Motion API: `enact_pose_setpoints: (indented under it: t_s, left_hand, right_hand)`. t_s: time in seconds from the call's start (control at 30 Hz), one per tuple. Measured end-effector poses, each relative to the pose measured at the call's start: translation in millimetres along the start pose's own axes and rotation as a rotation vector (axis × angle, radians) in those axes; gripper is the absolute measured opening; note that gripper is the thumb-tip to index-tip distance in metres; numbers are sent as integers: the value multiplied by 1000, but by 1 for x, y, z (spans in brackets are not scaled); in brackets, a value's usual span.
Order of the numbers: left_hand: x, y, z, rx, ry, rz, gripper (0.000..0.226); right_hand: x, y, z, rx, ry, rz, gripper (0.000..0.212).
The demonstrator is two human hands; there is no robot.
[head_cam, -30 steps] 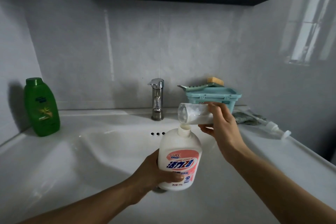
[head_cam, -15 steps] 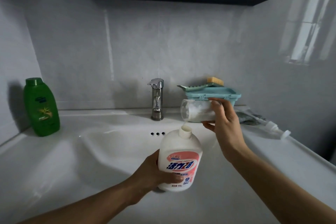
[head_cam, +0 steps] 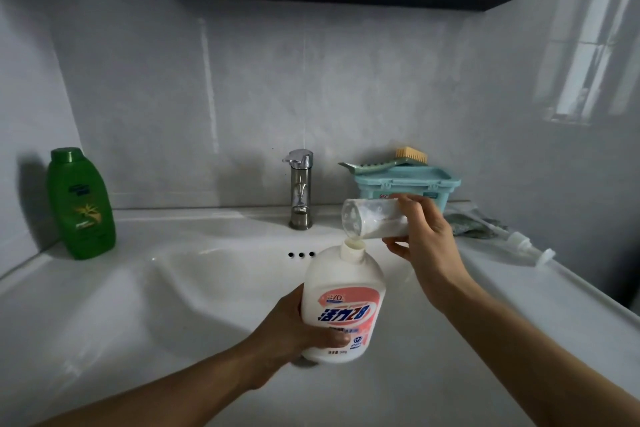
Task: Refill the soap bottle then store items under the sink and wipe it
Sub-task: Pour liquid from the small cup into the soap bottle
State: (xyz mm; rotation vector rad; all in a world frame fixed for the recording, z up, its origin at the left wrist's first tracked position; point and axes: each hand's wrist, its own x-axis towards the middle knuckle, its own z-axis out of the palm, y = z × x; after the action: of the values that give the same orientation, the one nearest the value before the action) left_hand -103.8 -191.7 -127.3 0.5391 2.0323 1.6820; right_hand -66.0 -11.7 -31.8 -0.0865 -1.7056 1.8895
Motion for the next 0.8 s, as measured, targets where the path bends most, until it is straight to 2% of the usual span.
enact_pose_setpoints:
  t_s: [0.4,0.7,0.8]
  left_hand:
    - [-2,0,1,12,-9,13,71]
    - [-3,3,3,51,-38,33,69]
    - [-4,4,3,49,-40,38,68]
  right_hand:
    - [-1,1,-1,-37,-17,2,16]
    - [-2,0,-1,-122,-13,-66,14]
    - [-1,-1,0,-34,8,26,15]
